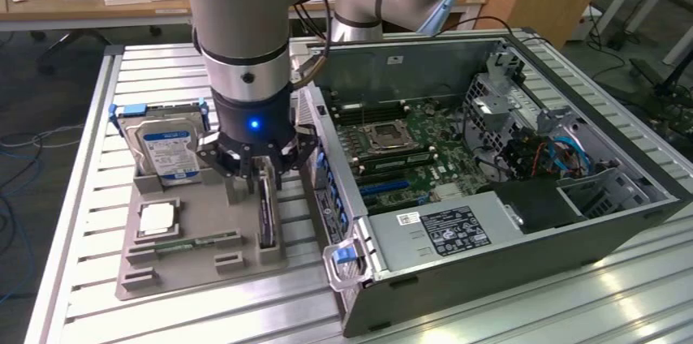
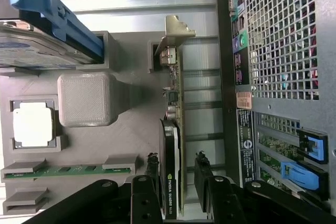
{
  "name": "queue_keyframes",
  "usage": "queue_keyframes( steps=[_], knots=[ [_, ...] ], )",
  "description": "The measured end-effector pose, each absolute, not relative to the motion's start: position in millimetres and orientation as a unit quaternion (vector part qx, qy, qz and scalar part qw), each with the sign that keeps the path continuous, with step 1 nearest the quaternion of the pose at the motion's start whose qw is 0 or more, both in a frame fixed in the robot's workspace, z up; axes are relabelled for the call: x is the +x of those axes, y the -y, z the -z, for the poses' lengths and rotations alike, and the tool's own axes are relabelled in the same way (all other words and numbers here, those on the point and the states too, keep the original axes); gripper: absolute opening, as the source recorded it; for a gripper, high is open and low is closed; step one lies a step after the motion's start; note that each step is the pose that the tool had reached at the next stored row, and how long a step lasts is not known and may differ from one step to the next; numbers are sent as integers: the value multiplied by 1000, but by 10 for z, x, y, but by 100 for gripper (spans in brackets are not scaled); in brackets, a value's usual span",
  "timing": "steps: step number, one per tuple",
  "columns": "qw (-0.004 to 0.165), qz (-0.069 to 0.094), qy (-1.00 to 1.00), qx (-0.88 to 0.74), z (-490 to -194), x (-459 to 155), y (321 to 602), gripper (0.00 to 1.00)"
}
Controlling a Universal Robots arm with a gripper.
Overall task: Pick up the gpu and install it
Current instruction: 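Pick up the gpu and move the gpu toward the slot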
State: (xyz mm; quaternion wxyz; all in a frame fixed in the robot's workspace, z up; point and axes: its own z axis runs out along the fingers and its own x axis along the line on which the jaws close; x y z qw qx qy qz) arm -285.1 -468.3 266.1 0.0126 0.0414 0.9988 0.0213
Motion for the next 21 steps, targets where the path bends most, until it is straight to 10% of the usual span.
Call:
queue_keyframes(
  steps=[21],
  knots=[
    [13,-21,-999,41,-2522,-2853,4678,42]
  ],
)
